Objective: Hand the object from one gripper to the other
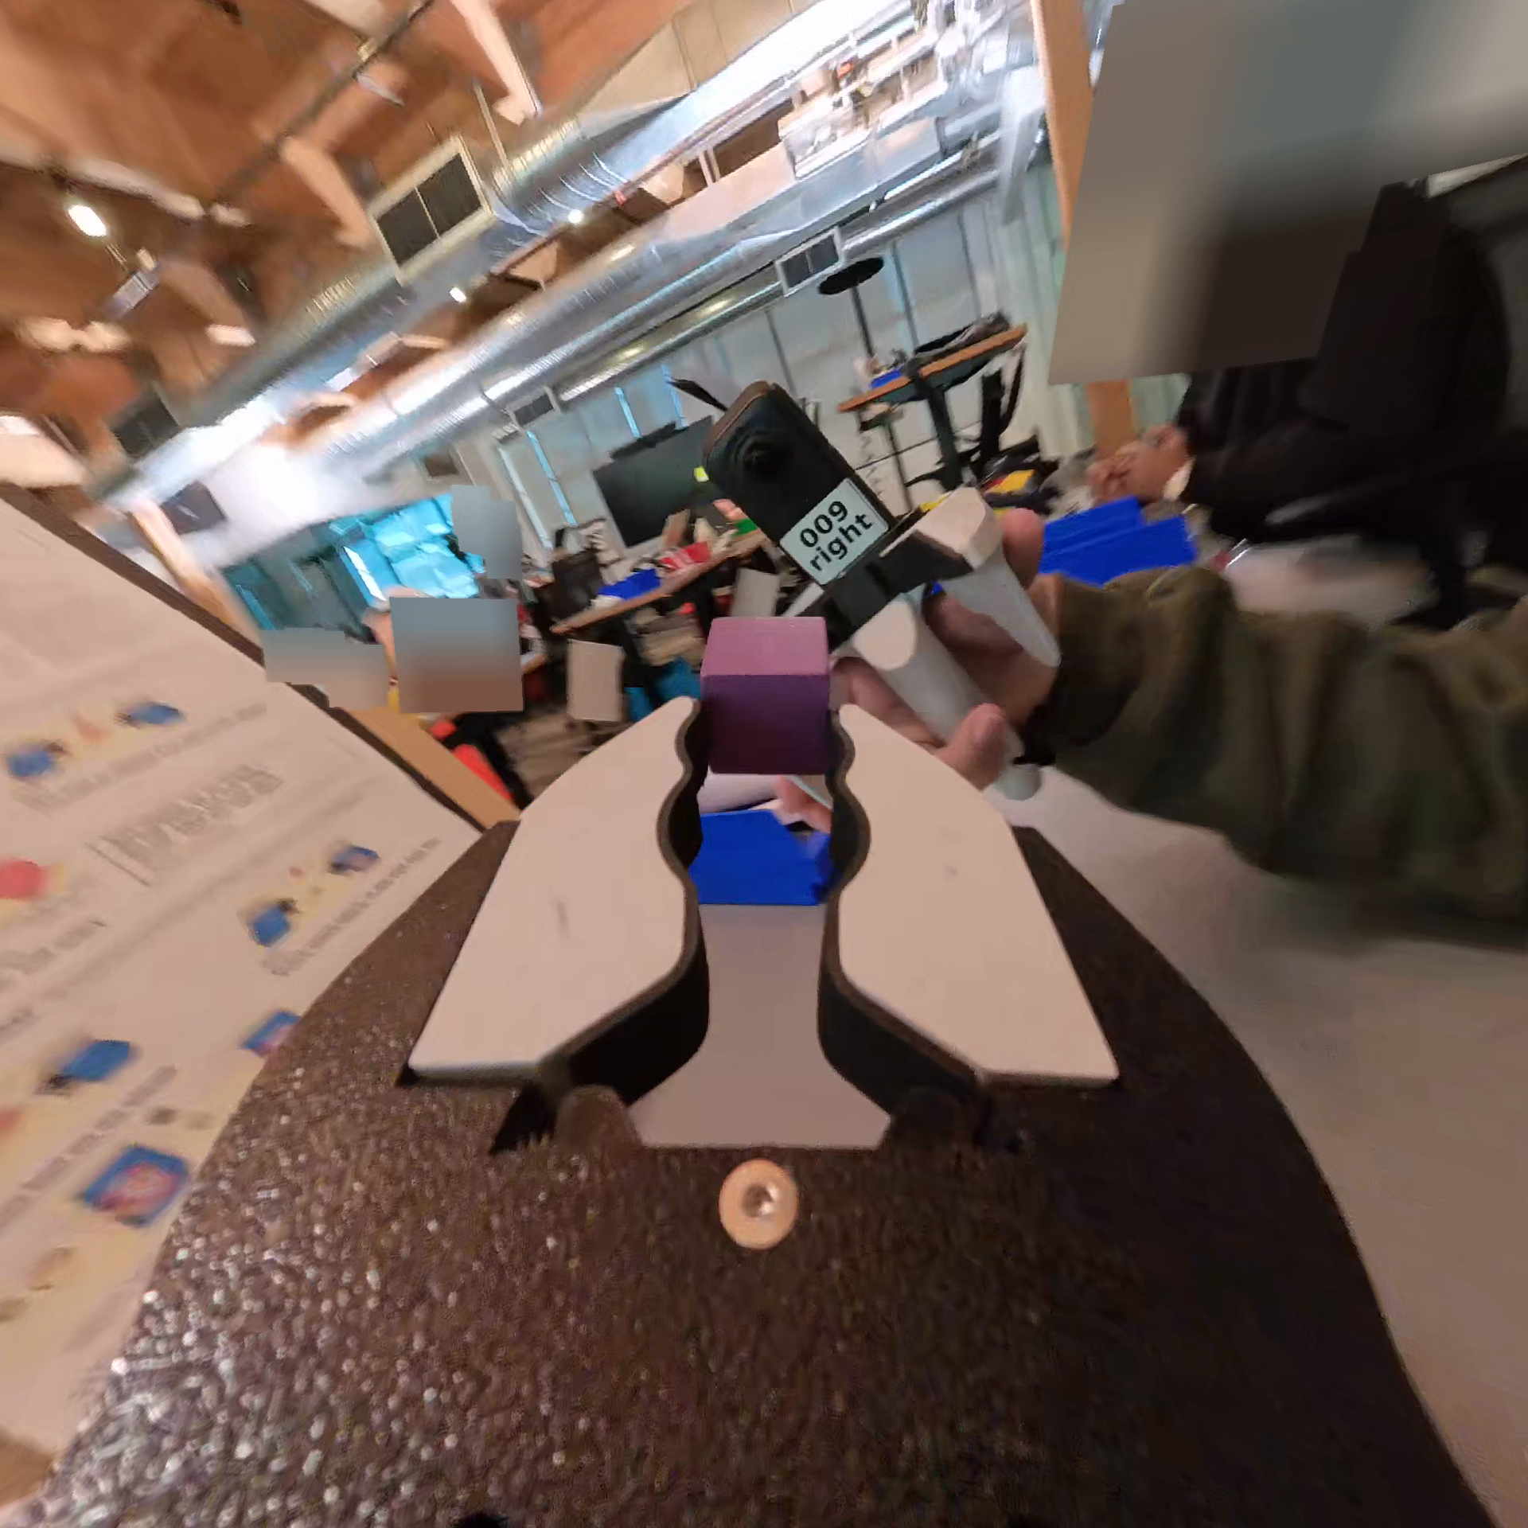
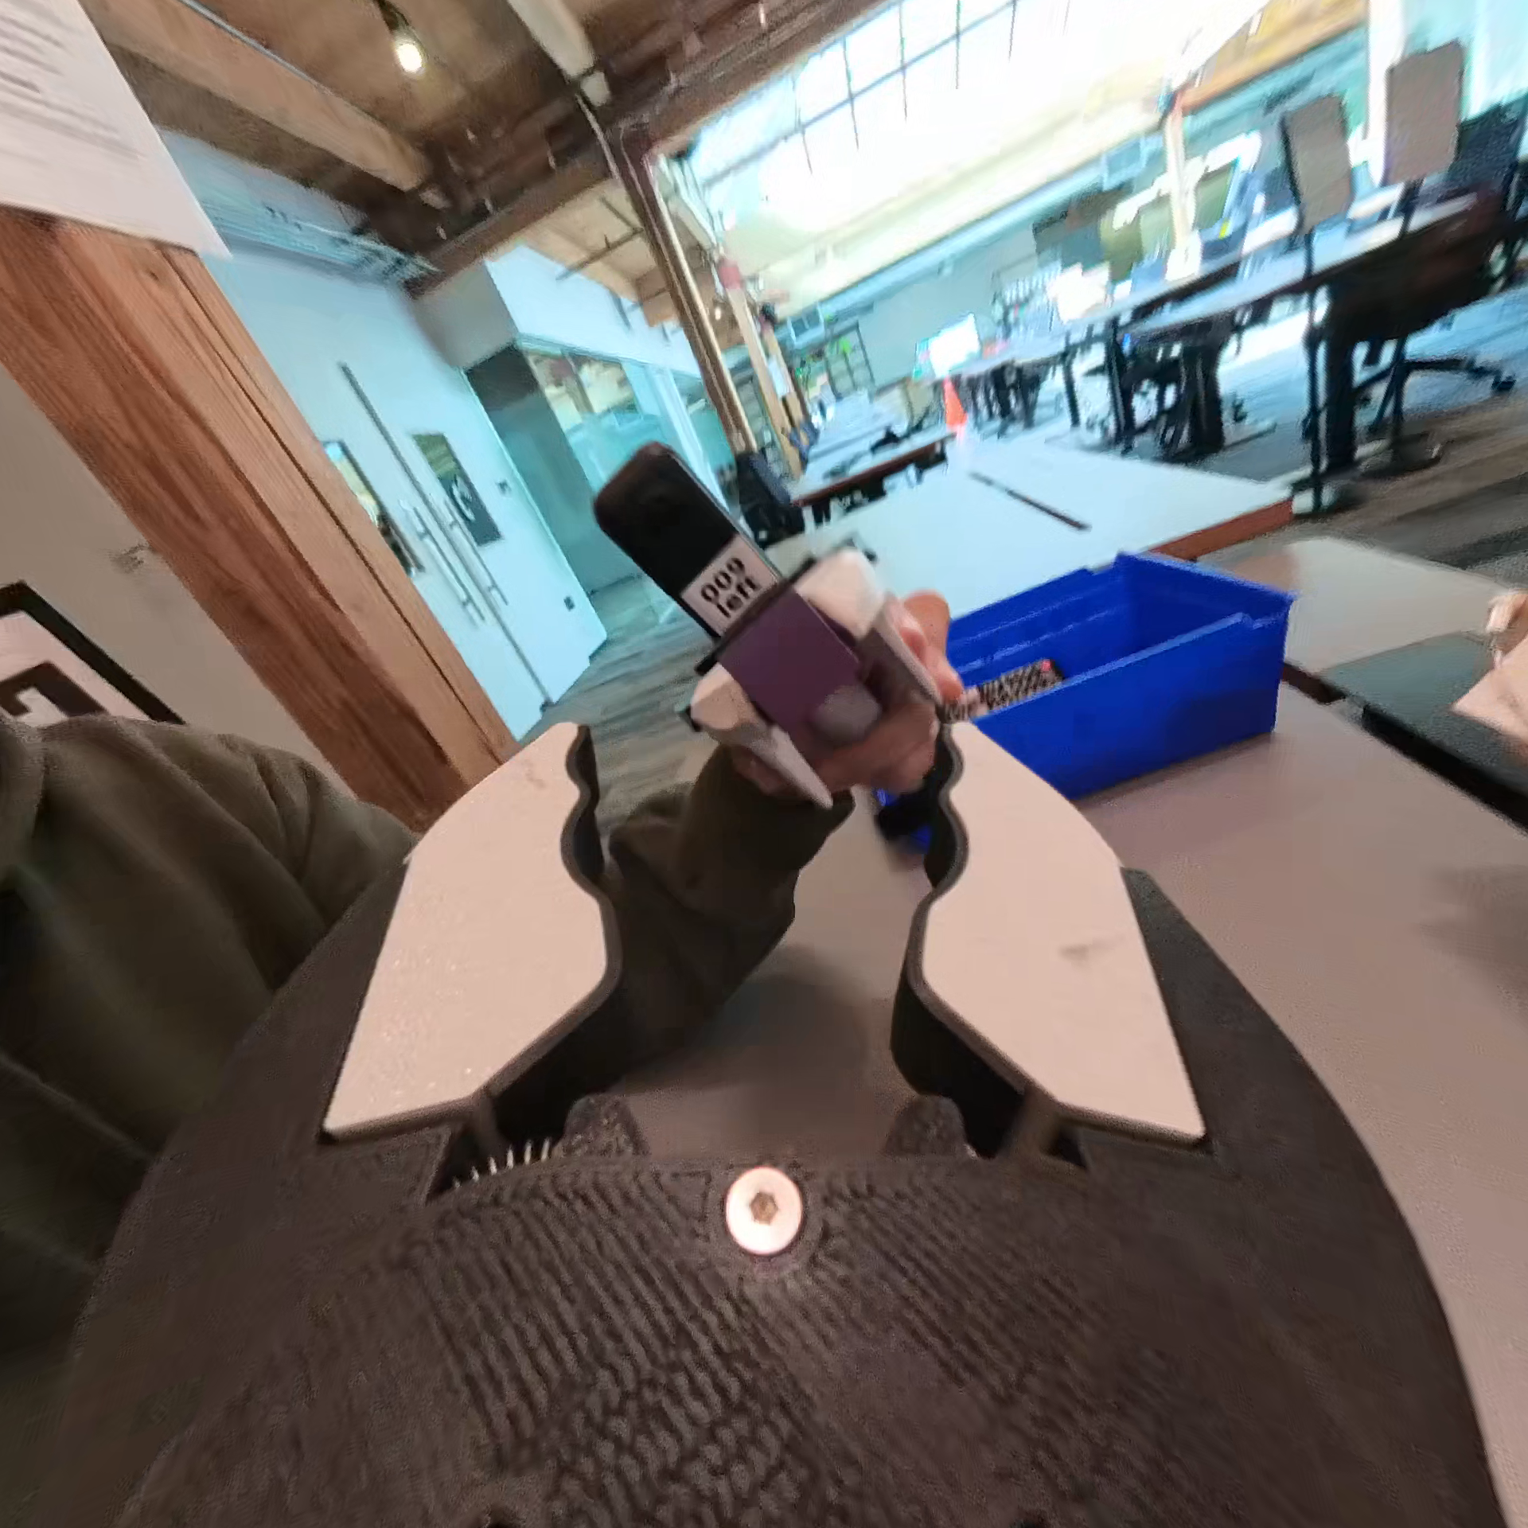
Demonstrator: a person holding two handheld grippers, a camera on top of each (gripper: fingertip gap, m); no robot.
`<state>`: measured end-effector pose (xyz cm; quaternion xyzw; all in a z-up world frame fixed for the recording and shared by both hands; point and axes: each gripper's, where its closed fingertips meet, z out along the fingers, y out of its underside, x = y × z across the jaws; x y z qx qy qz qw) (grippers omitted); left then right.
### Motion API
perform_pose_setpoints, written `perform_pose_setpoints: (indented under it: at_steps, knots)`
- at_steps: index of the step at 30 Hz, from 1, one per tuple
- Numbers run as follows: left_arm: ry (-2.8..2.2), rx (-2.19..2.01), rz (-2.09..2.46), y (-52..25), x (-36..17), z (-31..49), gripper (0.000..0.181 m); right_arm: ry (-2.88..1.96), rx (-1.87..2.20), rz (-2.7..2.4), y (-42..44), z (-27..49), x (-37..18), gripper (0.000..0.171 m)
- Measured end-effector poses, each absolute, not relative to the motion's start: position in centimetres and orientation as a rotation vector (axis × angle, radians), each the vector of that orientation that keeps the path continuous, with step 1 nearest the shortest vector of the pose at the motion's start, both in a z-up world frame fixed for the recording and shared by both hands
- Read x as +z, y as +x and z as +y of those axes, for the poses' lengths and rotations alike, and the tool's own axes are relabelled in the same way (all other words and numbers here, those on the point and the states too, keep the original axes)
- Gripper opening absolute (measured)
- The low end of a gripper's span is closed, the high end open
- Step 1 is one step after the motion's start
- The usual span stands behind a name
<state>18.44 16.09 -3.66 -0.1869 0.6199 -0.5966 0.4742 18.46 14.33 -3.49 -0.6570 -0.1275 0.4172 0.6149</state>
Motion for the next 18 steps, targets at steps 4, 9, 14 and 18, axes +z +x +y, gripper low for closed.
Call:
perform_pose_setpoints:
  at_steps: [4,9,14,18]
  knots:
    - [-0.278,-1.106,1.563,18.7,-4.7,15.7,0.026,-1.608,1.044,-0.337,17.4,14.4,-5.6,0.075]
    - [-0.196,-0.811,1.665,20.0,-6.8,15.2,0.026,-1.622,1.07,-0.333,17.9,14.6,-6.5,0.068]
    - [-0.146,-0.724,1.656,20.6,-6.9,14.4,0.026,-1.613,1.034,-0.315,18.9,14.5,-6.4,0.035]
    - [-0.189,-0.727,1.621,20.9,-6.5,14.6,0.027,-1.576,0.963,-0.351,19.3,14.8,-5.9,0.028]
